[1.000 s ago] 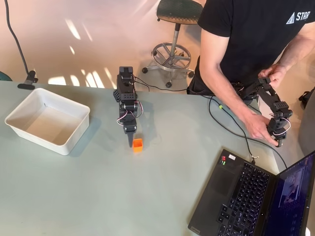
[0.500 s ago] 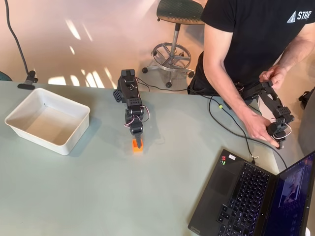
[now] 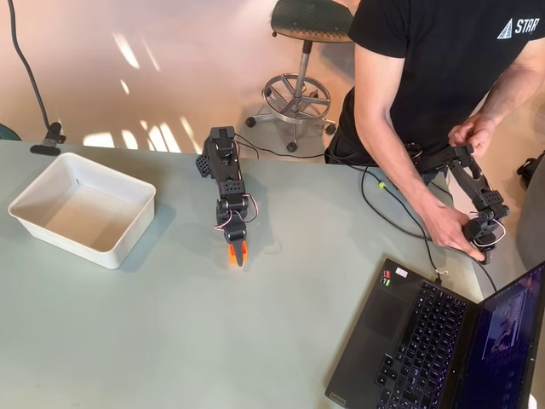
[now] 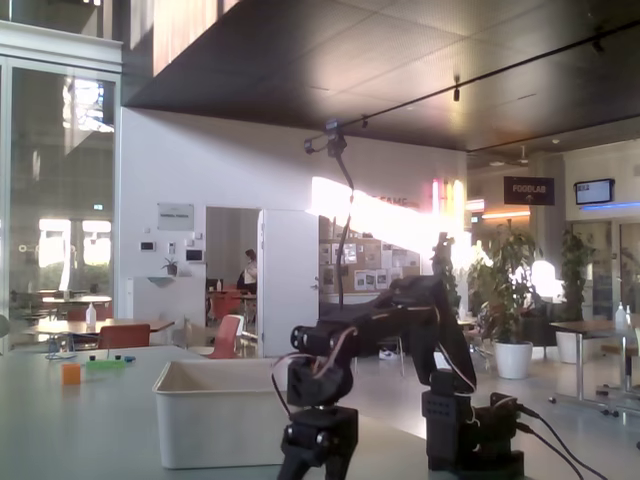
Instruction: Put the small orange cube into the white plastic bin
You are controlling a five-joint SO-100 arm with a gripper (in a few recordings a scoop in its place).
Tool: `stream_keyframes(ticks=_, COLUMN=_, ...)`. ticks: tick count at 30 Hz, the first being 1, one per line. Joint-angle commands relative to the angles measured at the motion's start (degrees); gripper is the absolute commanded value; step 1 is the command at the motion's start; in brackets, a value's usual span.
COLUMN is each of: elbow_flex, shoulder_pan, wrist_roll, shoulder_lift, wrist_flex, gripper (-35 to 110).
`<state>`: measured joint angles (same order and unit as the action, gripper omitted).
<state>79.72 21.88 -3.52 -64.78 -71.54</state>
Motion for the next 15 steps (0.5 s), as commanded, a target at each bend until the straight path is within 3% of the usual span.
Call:
stream_keyframes(ticks=1, elbow_flex=-2.0, shoulder_pan=1.0, wrist_roll=-0.1, shoulder_lift=-0.5, wrist_flex=0.0, gripper=57)
stream_keyframes(ticks=7, elbow_flex=-2.5, shoulder_pan=1.6, wrist_roll=-0.4, shoulder_lift=-0.6, wrist_flex=0.0, gripper=36)
stream_keyframes(ticks=15, elbow_flex=-2.4, shoulder_pan=0.8, wrist_roll=0.1, shoulder_lift=-0.8, wrist_flex=0.0, gripper=23)
